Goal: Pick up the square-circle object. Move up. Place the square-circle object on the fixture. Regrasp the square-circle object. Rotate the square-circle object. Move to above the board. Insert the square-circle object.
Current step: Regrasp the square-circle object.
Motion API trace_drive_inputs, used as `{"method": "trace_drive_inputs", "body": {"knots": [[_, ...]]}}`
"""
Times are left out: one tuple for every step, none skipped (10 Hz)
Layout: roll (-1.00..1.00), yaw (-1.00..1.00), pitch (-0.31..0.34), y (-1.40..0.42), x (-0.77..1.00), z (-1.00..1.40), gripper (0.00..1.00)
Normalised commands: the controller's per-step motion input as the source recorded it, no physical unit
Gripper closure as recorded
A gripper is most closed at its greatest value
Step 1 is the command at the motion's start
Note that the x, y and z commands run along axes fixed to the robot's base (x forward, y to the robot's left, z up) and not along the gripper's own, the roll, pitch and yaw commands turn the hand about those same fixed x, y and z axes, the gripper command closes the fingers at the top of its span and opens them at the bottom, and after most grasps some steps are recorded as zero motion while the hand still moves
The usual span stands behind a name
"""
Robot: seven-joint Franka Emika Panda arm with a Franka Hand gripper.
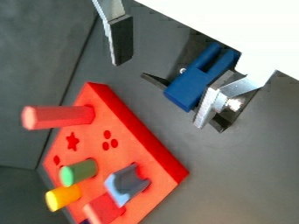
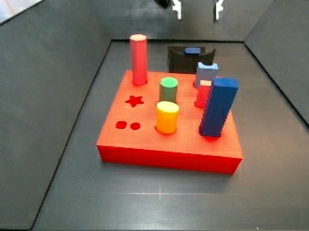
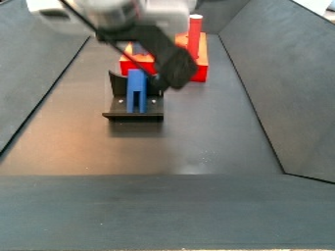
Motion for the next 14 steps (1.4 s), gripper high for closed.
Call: {"method": "trace_drive_inputs", "body": {"knots": [[0.05, 0.0, 0.088, 0.0, -0.03, 0.24, 0.0], [1.0, 0.03, 0.067, -0.79, -0.1, 0.77, 0.0], [1.0, 0.03, 0.063, -0.75, -0.09, 0.62, 0.0], [1.0, 0.03, 0.057, -0.68, -0.1, 0.54, 0.0], [1.0, 0.03, 0.045, -0.47, -0.12, 0.3, 0.0], [1.0, 0.03, 0.041, -0.32, -0.1, 0.12, 0.0], [1.0, 0.03, 0.04, -0.1, -0.05, 0.03, 0.0], [1.0, 0.03, 0.041, -0.03, -0.03, 0.03, 0.0], [1.0, 0.03, 0.039, -0.04, -0.03, 0.02, 0.0], [1.0, 0.03, 0.036, -0.04, -0.03, 0.01, 0.0], [1.0, 0.03, 0.029, -0.03, -0.05, 0.02, 0.0], [1.0, 0.03, 0.024, -0.03, -0.05, 0.02, 0.0], [1.0, 0.03, 0.016, -0.03, -0.05, 0.0, 0.0], [1.0, 0.03, 0.012, -0.02, -0.05, 0.01, 0.0]]}}
